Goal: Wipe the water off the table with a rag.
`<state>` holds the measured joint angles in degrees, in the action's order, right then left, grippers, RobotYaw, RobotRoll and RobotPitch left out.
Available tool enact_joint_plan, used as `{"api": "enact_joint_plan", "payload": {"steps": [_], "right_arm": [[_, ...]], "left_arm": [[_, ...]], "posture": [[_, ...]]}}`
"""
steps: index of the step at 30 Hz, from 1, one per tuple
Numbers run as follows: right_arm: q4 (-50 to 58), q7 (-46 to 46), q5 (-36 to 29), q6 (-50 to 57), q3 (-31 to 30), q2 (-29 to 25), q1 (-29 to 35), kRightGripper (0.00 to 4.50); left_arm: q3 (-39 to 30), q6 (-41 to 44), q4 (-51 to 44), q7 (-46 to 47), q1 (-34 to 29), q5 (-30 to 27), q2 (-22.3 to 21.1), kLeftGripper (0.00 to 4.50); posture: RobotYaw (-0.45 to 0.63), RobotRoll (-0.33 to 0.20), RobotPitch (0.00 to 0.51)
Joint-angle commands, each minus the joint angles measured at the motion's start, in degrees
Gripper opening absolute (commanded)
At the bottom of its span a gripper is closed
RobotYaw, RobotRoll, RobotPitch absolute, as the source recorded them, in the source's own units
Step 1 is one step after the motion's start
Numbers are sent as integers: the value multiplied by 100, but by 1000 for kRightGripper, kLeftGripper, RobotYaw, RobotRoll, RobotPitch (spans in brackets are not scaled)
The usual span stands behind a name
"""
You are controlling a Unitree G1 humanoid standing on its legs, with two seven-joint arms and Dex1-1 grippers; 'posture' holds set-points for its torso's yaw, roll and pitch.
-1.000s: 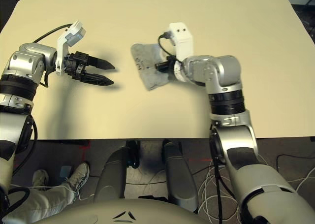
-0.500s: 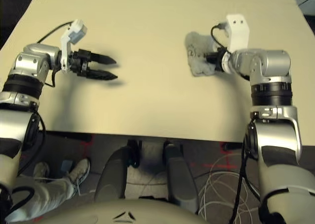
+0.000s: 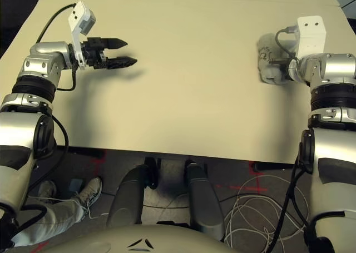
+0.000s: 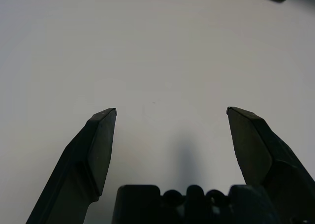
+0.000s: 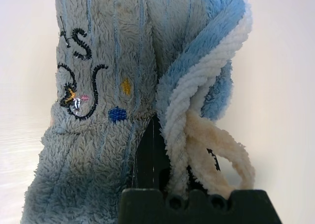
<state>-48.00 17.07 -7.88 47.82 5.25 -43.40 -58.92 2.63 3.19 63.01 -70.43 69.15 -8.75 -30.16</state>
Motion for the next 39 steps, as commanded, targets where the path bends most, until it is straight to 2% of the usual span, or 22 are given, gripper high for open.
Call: {"api": "enact_joint_plan", "payload": {"steps": [1, 7, 12, 13, 17, 21, 26, 31, 39], "right_arm": [[-403, 226, 186, 38, -64, -131, 102, 316], [-409, 692, 229, -902, 24, -288, 196, 2314], [-110, 308, 103, -1840, 454, -188, -136, 4257], [-114, 263, 50, -2149, 578, -149, -146, 4464], [-356, 110, -371, -3369, 1248, 132, -78, 4464], [-969, 711, -427, -4375, 1325, 237, -22, 4464], [-1998, 639, -290, -5124, 1382, 46, -145, 4464], [-2435, 740, -202, -5597, 1394, -46, -147, 4464], [-2649, 998, -240, -5532, 1496, -218, -84, 4464]], "left_arm": [[-111, -103, 135, 95, 51, 103, 15, 4500], [-423, -308, 179, 729, 56, 35, 65, 4500], [-827, -628, 199, 1633, 39, -44, 117, 4500], [-900, -683, 198, 1787, 27, -65, 138, 4500], [-1200, -1150, 168, 2629, -138, -79, 253, 4500], [-1388, -1487, 209, 3424, -275, -50, 393, 4500], [-1569, -1706, 476, 4357, -276, -16, 605, 4500], [-1576, -1852, 777, 4875, -273, 87, 771, 4500], [-1603, -1970, 955, 5578, -332, 189, 1010, 4500]], "posture": [[-205, 0, 313], [-190, 0, 314], [-180, 0, 312], [-179, 0, 312], [-174, 0, 311], [-175, 0, 314], [-184, 0, 320], [-203, 0, 329], [-259, 0, 326]]}}
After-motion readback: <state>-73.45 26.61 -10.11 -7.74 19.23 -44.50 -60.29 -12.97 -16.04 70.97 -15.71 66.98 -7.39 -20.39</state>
